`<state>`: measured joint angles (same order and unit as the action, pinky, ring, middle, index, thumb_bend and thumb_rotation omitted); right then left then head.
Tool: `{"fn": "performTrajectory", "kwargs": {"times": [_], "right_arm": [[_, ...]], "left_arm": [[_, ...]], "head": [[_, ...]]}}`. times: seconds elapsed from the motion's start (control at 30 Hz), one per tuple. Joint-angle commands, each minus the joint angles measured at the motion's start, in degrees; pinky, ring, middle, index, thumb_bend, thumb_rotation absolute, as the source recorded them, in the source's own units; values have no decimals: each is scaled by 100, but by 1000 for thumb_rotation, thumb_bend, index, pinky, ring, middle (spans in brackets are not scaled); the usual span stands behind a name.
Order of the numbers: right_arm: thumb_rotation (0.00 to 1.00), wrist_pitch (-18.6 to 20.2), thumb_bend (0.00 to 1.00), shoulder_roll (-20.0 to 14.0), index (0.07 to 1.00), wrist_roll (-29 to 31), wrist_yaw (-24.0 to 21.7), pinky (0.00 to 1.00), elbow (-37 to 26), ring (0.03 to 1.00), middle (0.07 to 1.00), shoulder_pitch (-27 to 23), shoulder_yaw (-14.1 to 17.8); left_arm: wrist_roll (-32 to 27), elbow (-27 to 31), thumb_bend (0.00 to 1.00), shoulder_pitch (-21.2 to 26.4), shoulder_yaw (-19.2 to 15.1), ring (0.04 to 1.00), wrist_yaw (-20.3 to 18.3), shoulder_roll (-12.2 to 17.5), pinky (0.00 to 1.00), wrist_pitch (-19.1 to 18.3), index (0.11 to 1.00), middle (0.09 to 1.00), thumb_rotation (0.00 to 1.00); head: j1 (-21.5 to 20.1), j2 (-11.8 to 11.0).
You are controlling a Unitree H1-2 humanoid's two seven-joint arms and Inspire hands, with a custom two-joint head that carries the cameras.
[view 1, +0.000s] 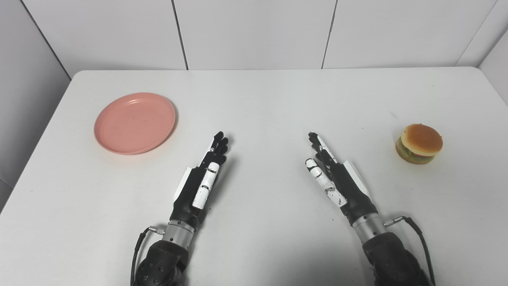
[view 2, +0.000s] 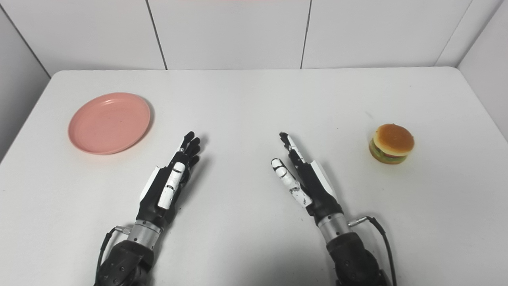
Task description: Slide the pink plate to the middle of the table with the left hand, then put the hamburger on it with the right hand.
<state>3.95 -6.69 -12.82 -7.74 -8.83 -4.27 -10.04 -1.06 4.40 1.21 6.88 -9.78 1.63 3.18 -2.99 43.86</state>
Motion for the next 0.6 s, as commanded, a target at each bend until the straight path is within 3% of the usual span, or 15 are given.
{"fn": "performTrajectory", "kwargs": {"times": [0.0,0.57], "right_arm": [[1000,-31,272,6,981,12,-12,976,-36,991,989,-69,-9],[1000,-12,255,28,980,11,4,973,-46,989,987,-57,-4]], "left_arm": [[-29,-228,427,-113,-5,1000,-5,37,1000,14,1000,1000,1000],[-35,-260,429,-110,-9,1000,-23,40,1000,31,1000,1000,1000]], "head": [[9,6],[40,-42]]}}
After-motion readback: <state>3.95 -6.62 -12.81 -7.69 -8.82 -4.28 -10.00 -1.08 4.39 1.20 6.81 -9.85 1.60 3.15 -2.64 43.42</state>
